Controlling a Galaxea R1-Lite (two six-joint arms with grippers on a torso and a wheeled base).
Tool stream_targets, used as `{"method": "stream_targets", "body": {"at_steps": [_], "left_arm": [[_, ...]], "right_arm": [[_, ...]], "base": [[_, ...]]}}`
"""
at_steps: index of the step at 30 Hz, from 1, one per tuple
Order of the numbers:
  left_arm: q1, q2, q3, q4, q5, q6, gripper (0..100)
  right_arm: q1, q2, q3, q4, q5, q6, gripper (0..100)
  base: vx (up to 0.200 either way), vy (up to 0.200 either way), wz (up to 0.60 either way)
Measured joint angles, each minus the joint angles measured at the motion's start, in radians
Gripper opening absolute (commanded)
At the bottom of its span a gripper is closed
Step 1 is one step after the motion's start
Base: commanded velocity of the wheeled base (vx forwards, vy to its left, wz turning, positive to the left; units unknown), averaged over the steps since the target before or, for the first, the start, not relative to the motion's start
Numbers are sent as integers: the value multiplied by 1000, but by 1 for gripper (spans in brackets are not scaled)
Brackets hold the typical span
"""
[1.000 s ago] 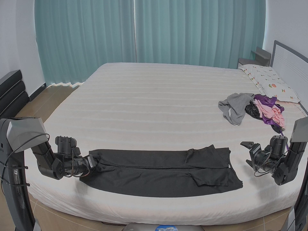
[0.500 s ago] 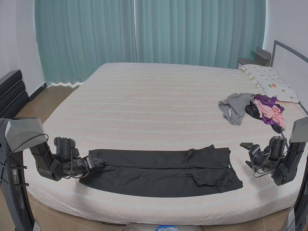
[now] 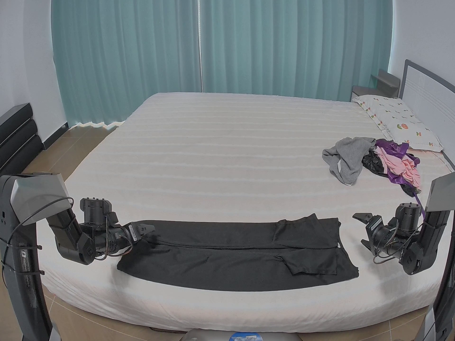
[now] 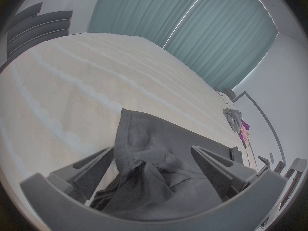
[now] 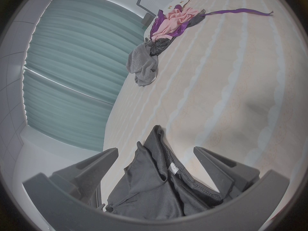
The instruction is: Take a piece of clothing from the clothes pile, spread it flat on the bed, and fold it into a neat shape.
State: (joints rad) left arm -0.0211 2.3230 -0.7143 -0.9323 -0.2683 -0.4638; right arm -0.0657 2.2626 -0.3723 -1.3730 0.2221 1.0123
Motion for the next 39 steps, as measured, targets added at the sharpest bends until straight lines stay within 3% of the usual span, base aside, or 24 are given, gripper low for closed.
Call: {"method": "stream_targets", "body": {"at_steps": [5,6,32,39], "left_arm": [[-11,31,-29,5,1,1,100],[-11,35,-29,4,1,1,0],[-3,44,-16,-3,3,2,0],[-3,40,-13,-19,6,-11,0]], "right_arm": [[1,3,-2,0,0,0,100],[1,3,-2,0,0,0,100],[-43,-2,-22,0,0,0,100],[-75,0,-42,0,2,0,100]], "base": [[0,0,0],[0,0,0],[0,0,0],[-171,0,0]]}}
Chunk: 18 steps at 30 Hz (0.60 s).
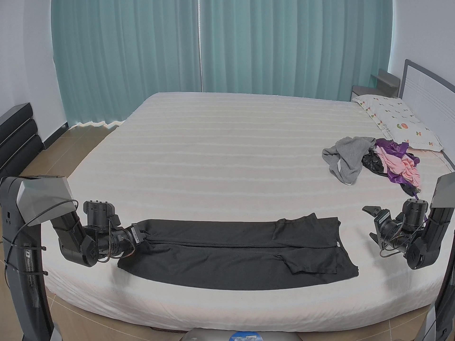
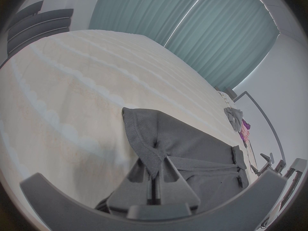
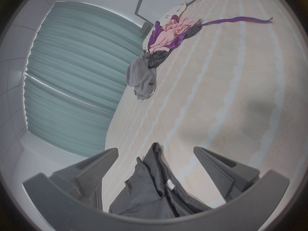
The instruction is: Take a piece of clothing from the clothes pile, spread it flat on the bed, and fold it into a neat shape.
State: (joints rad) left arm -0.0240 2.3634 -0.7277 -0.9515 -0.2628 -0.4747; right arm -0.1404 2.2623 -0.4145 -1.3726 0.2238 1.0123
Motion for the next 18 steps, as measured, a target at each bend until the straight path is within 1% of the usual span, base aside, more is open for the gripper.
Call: {"method": "stream_targets", "body": {"at_steps": [8,11,13,18], "left_arm": [[-3,0,-11,-6,2,-3,0],[-7,0,-32,-11,2,-33,0],[-10,0,-42,-12,3,-57,0],[-14,-13,-44,-15,4,-64,0]], "right_arm": [[-5,21,-11,0,1,0,100],[-5,30,-13,0,1,1,100],[-5,39,-15,-1,1,1,100],[-2,56,-16,-1,1,1,100]], "base": [[0,0,0],[0,0,0],[0,-200,0],[0,-200,0]]}}
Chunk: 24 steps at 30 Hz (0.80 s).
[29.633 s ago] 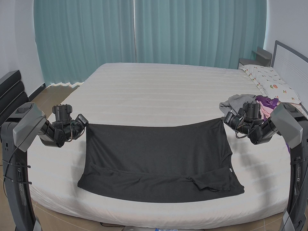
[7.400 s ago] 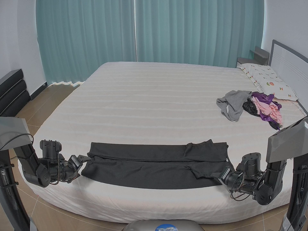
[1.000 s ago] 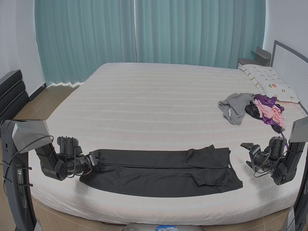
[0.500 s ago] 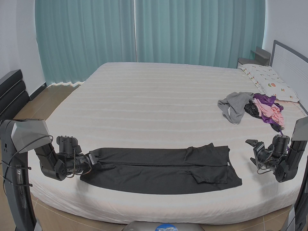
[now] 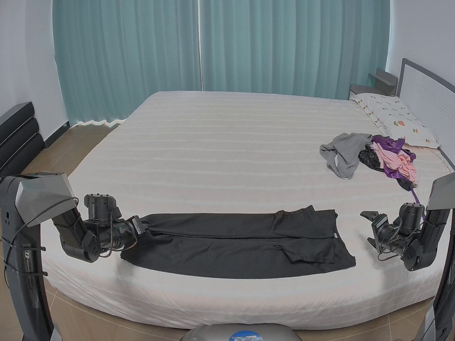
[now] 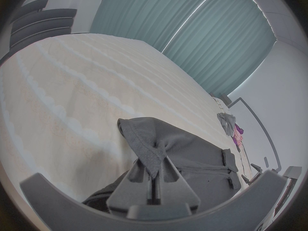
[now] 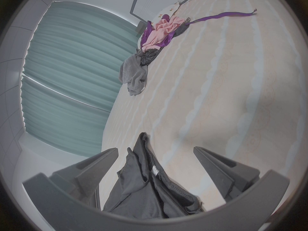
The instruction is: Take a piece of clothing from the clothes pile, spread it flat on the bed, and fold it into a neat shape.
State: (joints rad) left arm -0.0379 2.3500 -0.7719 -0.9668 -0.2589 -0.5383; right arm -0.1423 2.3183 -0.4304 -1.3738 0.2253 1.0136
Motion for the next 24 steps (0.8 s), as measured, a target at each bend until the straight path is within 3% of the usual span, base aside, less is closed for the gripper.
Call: {"method": "stream_targets", "body": {"at_steps": [17,24], "left_arm": [[-64,-110,23,19,8,-42,0],[-132,-168,8,115,45,-50,0]], "right_arm": [[7,26,-2,0,3,0,100],[10,27,-2,0,3,0,100]], "base": [[0,-200,0],[0,-200,0]]}}
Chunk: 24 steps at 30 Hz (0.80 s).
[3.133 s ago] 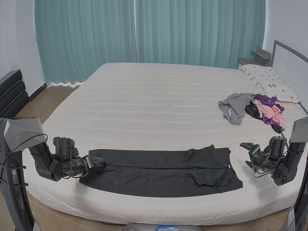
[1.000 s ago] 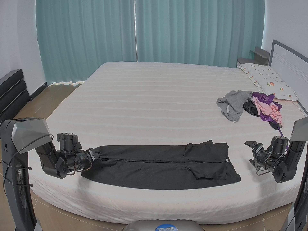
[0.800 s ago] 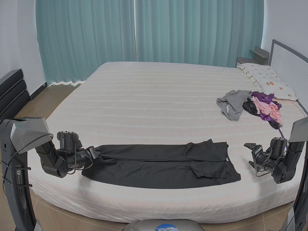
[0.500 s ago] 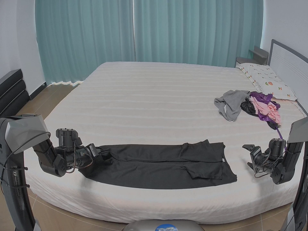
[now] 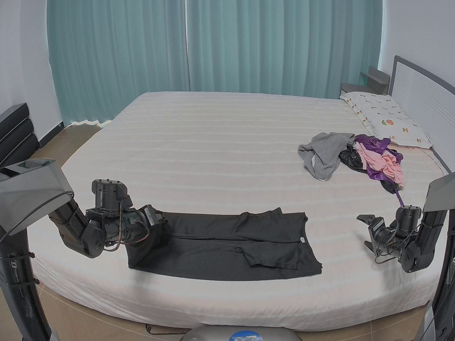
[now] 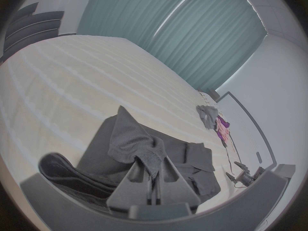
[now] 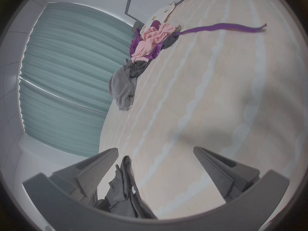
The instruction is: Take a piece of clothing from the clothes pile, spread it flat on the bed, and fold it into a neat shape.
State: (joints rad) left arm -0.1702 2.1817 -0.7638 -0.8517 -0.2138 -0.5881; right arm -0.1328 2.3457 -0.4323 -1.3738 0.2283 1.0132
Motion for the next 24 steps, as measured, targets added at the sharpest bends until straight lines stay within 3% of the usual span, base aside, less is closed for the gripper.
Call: {"method": "stream_targets", "body": {"at_steps": [17,24], "left_arm": [[-161,-56,-182,285,50,-7,0],[-208,-25,-302,373,50,-73,0]], "right_arm": [[8,2,1,0,-1,-1,100],[13,4,2,0,-3,-1,100]], "base": [[0,-200,0],[0,-171,0]]}}
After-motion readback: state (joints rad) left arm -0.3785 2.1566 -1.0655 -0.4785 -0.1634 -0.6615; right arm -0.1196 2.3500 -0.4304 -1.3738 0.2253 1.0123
